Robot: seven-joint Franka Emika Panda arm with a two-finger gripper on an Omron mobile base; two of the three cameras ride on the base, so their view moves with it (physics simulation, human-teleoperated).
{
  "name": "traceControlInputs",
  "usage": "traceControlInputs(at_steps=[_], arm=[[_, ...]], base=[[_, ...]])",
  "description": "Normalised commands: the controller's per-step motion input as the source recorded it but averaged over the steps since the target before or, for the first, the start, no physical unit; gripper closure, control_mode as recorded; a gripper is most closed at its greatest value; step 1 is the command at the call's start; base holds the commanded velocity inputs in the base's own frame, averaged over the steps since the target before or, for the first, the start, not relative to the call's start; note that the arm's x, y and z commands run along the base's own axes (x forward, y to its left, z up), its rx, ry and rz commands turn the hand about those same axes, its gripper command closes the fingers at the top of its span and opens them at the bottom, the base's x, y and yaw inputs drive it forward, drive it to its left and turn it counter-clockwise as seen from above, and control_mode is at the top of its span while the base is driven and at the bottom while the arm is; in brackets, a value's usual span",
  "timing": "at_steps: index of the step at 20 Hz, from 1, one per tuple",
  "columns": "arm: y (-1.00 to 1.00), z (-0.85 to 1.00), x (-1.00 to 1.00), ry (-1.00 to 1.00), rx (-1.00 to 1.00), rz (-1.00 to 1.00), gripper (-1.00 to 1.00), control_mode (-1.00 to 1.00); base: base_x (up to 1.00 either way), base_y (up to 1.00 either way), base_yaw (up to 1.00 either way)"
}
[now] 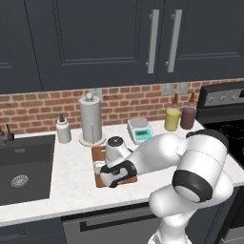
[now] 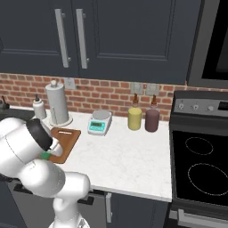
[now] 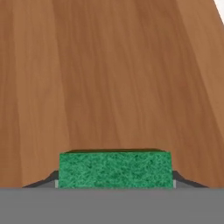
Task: Pick up the sponge from the counter and clean the cutting board by briefly scrubbing or pressing down on the cutting board. Once finished, release the sponge.
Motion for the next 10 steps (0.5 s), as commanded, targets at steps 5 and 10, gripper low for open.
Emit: traceControlInputs(at_steps=[5, 10], arm=[[-0.80, -0.82, -0.03, 0.08, 0.00, -0.05, 1.00, -1.00], [-0.96, -0.66, -0.31, 0.00, 0.00, -0.03, 1.00, -1.00]], base=[[0.00, 0.00, 0.00], [0.00, 0.00, 0.00]])
